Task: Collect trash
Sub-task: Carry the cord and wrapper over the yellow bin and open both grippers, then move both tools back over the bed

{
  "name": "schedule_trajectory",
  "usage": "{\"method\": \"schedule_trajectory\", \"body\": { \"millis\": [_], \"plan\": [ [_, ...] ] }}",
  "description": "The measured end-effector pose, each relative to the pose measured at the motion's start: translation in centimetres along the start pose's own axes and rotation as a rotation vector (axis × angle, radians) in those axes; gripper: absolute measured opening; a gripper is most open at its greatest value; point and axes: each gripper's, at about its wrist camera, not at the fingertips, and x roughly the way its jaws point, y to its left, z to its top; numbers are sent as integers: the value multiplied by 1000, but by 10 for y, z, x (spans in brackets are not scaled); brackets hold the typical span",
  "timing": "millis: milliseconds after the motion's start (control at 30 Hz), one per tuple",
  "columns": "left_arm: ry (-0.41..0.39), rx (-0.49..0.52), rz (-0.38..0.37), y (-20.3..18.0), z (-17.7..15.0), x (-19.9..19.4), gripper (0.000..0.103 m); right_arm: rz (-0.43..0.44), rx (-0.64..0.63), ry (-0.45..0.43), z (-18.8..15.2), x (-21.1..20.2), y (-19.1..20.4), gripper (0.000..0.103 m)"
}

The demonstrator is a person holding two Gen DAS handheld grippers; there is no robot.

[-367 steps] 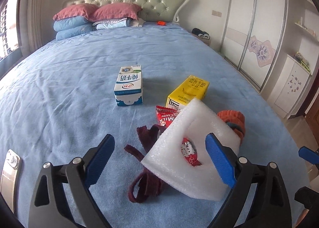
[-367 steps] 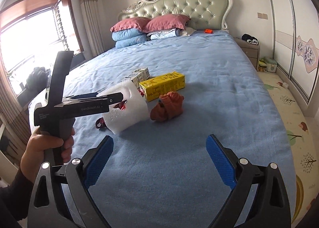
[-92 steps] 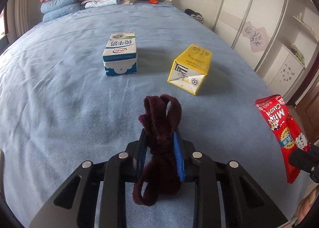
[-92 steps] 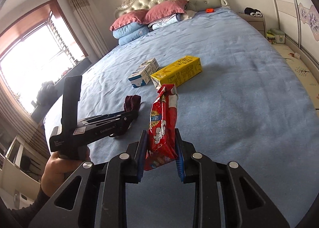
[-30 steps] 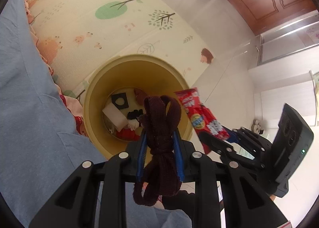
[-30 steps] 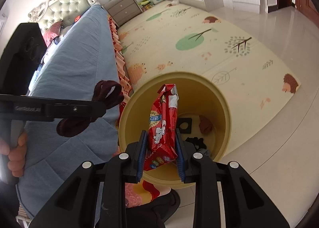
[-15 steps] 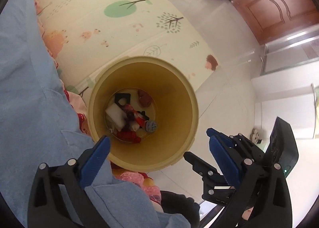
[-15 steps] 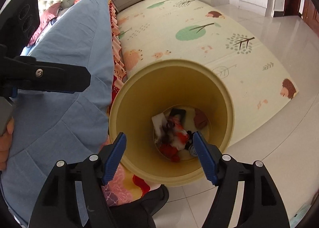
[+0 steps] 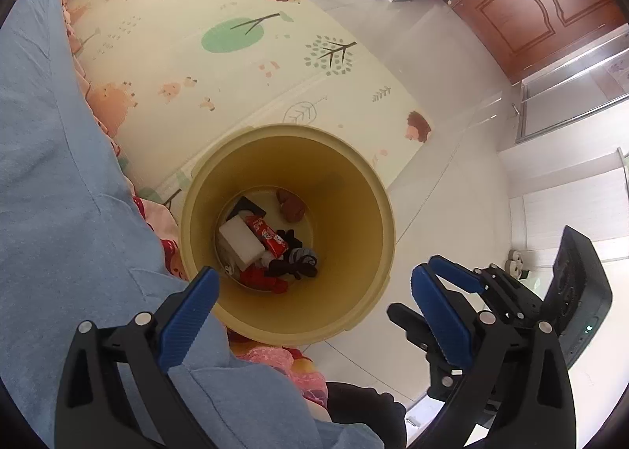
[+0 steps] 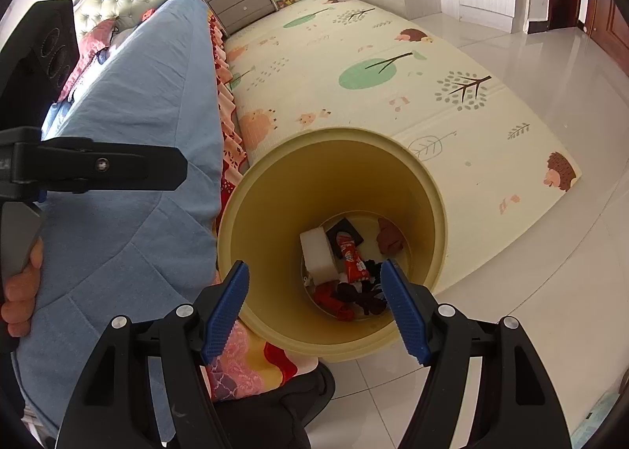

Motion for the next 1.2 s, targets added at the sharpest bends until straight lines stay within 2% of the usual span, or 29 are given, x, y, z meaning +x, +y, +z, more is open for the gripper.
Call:
{"method": "schedule_trajectory", "body": {
  "millis": [200, 367, 467, 533, 567, 600, 667, 733, 933, 1033, 1200],
  "plan": [
    [-97, 17, 2, -4, -4, -19, 97, -2, -9, -40, -3, -20, 8, 68],
    [-222, 43, -22, -10, -12, -49, 97, 1, -58, -142, -5, -56, 28, 68],
    [-327, 56, -44, -10, -24, -80, 97, 14, -122, -207, -7, -78, 48, 68],
    [-399, 66, -29, -9, -35, -101, 97, -3, -180, -262, -8, -90, 65, 72],
    [-443, 69, -17, -7, -41, -113, 97, -12, -204, -309, -11, -97, 74, 81],
    [-504, 66, 9, -4, -50, -127, 98, -10, -221, -355, -13, -103, 83, 88],
    [-611, 59, 72, 4, -69, -152, 99, 21, -242, -396, -14, -109, 101, 88],
    [-681, 56, 131, 16, -87, -175, 99, 73, -259, -409, -13, -113, 119, 89],
    [-812, -29, 286, 74, -145, -240, 99, 188, -335, -443, -8, -115, 189, 93],
    [-855, -104, 370, 113, -175, -271, 99, 242, -393, -439, -9, -112, 233, 93],
    [-890, -239, 488, 181, -220, -312, 99, 274, -506, -442, -21, -102, 320, 95]
  ]
}}
